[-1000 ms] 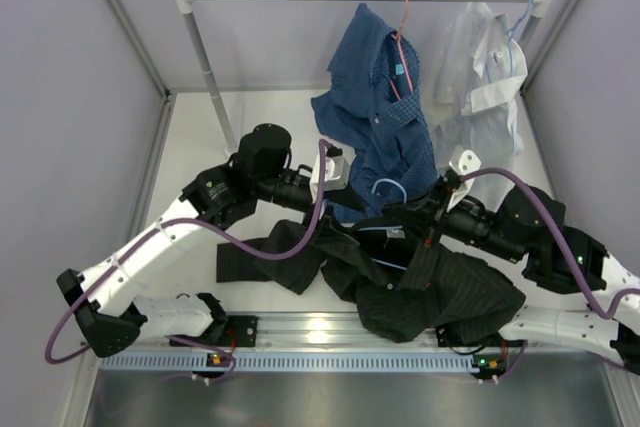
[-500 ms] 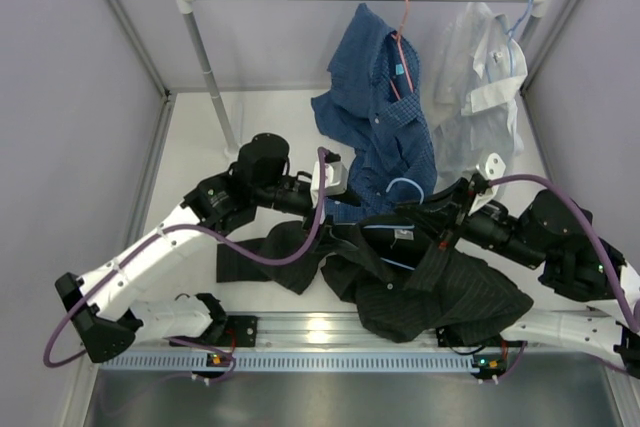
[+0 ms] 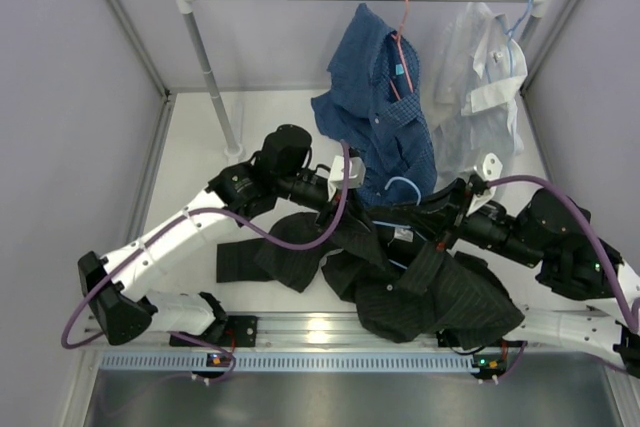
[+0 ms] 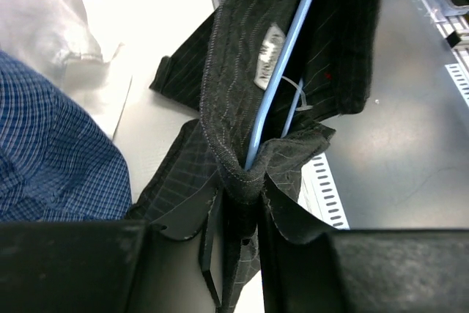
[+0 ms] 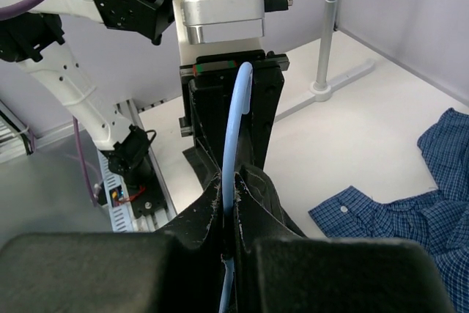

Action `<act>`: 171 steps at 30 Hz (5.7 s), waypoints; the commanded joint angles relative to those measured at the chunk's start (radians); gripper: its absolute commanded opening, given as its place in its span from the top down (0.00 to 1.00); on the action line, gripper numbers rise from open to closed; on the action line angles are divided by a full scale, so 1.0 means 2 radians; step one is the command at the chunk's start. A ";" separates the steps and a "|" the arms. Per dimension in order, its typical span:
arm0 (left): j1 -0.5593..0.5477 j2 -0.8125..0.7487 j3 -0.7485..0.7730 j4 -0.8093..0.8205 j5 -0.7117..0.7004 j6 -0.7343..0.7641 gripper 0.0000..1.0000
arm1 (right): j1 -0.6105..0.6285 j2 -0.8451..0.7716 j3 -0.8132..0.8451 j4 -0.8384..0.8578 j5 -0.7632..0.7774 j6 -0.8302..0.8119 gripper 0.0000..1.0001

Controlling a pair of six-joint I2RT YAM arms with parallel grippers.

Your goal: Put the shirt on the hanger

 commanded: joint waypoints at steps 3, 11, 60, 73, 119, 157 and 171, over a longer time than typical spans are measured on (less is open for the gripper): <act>-0.003 -0.019 0.029 0.024 0.044 0.009 0.76 | 0.006 0.030 0.003 0.063 -0.016 0.001 1.00; -0.003 -0.047 0.015 0.024 0.066 0.009 0.73 | 0.006 0.070 0.008 0.100 -0.025 0.000 1.00; -0.004 -0.034 0.025 0.025 0.088 0.001 1.00 | 0.006 -0.026 -0.050 0.160 -0.004 0.007 1.00; -0.003 -0.046 0.047 -0.055 0.076 0.049 1.00 | 0.006 -0.031 0.113 -0.221 -0.005 0.034 0.27; -0.003 -0.030 0.079 -0.072 0.052 0.009 1.00 | 0.006 -0.026 0.038 -0.164 -0.128 -0.036 0.57; 0.005 -0.329 -0.038 -0.113 -0.843 -0.204 0.02 | 0.006 0.103 0.136 -0.032 0.158 0.097 1.00; 0.030 -0.466 -0.225 -0.009 -1.013 -0.214 0.02 | 0.006 0.393 0.367 0.080 0.391 0.181 1.00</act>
